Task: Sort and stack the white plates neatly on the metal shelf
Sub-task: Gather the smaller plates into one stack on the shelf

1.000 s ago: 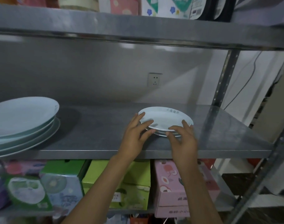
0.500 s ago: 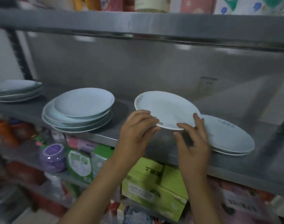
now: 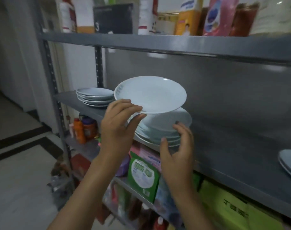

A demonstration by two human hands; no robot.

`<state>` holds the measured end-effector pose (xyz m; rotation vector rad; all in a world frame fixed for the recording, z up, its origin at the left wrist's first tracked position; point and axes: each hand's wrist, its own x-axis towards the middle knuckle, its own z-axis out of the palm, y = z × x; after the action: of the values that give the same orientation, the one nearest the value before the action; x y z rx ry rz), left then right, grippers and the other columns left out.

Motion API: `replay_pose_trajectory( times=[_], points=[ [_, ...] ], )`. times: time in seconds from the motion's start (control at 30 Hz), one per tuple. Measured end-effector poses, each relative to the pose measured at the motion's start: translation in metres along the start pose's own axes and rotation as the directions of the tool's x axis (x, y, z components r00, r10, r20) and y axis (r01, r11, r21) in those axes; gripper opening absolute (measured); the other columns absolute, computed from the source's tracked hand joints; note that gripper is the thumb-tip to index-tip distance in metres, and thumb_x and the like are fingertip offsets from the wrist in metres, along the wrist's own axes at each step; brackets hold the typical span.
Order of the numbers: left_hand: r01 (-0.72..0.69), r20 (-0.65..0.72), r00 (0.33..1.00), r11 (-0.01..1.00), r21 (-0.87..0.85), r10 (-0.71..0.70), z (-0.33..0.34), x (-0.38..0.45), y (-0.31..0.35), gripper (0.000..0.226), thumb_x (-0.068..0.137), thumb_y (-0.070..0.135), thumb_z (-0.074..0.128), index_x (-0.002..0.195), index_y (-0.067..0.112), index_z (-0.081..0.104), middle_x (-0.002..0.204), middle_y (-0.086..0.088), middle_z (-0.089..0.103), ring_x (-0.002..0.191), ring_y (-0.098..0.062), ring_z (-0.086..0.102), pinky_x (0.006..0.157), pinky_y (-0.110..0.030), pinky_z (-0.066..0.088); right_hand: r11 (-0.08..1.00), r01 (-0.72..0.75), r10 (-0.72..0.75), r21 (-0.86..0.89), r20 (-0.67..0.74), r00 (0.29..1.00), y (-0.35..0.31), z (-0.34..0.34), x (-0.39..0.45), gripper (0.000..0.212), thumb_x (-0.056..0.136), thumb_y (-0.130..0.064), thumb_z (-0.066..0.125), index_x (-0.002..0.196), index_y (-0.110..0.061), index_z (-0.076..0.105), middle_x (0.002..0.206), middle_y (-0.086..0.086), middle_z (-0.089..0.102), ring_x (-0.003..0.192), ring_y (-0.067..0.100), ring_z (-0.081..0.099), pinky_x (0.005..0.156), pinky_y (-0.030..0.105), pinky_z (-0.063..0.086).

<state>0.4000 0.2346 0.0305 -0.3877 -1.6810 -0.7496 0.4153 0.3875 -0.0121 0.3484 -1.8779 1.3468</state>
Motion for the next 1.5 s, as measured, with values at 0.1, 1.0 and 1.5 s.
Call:
replay_pose_trajectory(
  times=[0.1, 1.0, 1.5],
  points=[
    [0.03, -0.001, 1.0, 0.999, 0.038, -0.03, -0.034, 0.008, -0.047, 0.016, 0.081, 0.015, 0.075, 0.094, 0.005, 0.074, 0.097, 0.008, 0.063, 0.104, -0.017, 0.058, 0.098, -0.018, 0.04, 0.997, 0.068, -0.07, 0.019, 0.099, 0.993, -0.018, 0.059, -0.009, 0.038, 0.089, -0.006, 0.059, 0.125, -0.016, 0.052, 0.134, -0.007, 0.047, 0.127, -0.007, 0.038, 0.1, 0.007, 0.035],
    [0.287, 0.071, 0.955, 0.957, 0.049, -0.289, -0.032, 0.055, -0.322, 0.015, 0.082, 0.01, 0.074, 0.097, 0.01, 0.074, 0.105, -0.001, 0.07, 0.117, -0.016, 0.059, 0.101, -0.034, 0.047, 0.797, -0.024, 0.365, -0.603, 0.451, 0.815, 0.073, 0.35, 0.096, 0.035, 0.091, -0.036, 0.047, 0.098, -0.006, 0.062, 0.11, 0.016, 0.061, 0.105, 0.034, 0.056, 0.087, 0.038, 0.046],
    [0.439, 0.221, 0.876, 0.899, 0.002, -0.428, 0.027, 0.075, -0.388, 0.01, 0.084, 0.015, 0.071, 0.094, 0.014, 0.072, 0.11, 0.003, 0.07, 0.132, -0.01, 0.046, 0.106, -0.04, 0.044, 0.805, 0.001, 0.28, -0.593, 0.382, 0.881, 0.104, 0.365, 0.106, 0.028, 0.089, -0.033, 0.048, 0.105, -0.013, 0.06, 0.113, 0.006, 0.059, 0.108, 0.026, 0.052, 0.09, 0.033, 0.041]
  ],
)
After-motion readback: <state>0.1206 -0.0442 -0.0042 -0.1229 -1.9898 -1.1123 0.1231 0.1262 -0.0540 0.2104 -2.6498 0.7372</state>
